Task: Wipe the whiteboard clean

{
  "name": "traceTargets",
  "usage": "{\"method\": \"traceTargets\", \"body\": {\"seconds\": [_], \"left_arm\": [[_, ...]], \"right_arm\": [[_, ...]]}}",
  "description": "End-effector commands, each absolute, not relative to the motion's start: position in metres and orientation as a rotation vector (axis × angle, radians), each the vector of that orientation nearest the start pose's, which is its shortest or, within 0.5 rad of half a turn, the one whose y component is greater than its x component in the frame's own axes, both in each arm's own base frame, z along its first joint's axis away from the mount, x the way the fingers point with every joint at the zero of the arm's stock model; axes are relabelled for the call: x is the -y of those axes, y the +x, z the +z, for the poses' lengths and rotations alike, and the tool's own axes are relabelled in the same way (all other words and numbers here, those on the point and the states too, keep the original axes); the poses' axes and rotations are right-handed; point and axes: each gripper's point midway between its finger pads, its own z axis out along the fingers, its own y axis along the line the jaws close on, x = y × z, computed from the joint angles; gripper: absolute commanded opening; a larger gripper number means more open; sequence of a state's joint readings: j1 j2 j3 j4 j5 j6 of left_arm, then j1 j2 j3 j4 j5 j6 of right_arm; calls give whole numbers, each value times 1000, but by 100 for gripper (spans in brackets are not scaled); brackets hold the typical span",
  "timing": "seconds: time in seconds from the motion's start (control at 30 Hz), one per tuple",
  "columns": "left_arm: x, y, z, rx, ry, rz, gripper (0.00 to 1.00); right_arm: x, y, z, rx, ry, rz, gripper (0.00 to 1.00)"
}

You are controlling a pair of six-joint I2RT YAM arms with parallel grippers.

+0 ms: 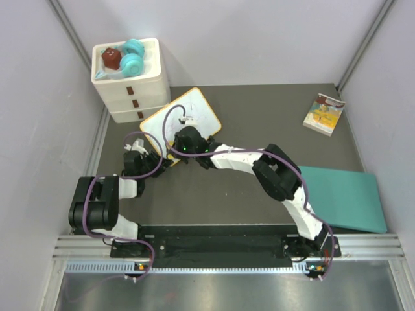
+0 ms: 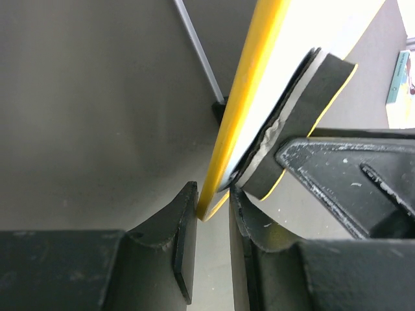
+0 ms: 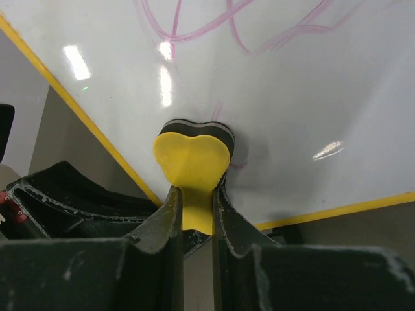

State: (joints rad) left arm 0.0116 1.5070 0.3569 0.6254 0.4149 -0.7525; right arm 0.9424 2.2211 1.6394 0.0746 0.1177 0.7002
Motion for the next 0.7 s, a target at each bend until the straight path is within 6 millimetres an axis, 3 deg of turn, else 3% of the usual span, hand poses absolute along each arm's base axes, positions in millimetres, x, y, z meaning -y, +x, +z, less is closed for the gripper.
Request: {"method": "traceTargets", "body": {"seconds": [0.0, 0.17, 0.43, 0.67], "left_arm": [[83, 326, 19, -2173, -608, -784, 19], [83, 325, 19, -2176, -601, -786, 19], [82, 325, 20, -2183, -589, -773, 19], [79, 322, 20, -2198, -571, -740, 19]], "right_arm": [[-519, 367, 93, -2167, -213, 839, 0], [-514, 389, 97, -2156, -194, 798, 0], [-489, 430, 121, -2107, -95, 790, 0], [-447, 469, 117, -2128, 3, 692, 0]]}}
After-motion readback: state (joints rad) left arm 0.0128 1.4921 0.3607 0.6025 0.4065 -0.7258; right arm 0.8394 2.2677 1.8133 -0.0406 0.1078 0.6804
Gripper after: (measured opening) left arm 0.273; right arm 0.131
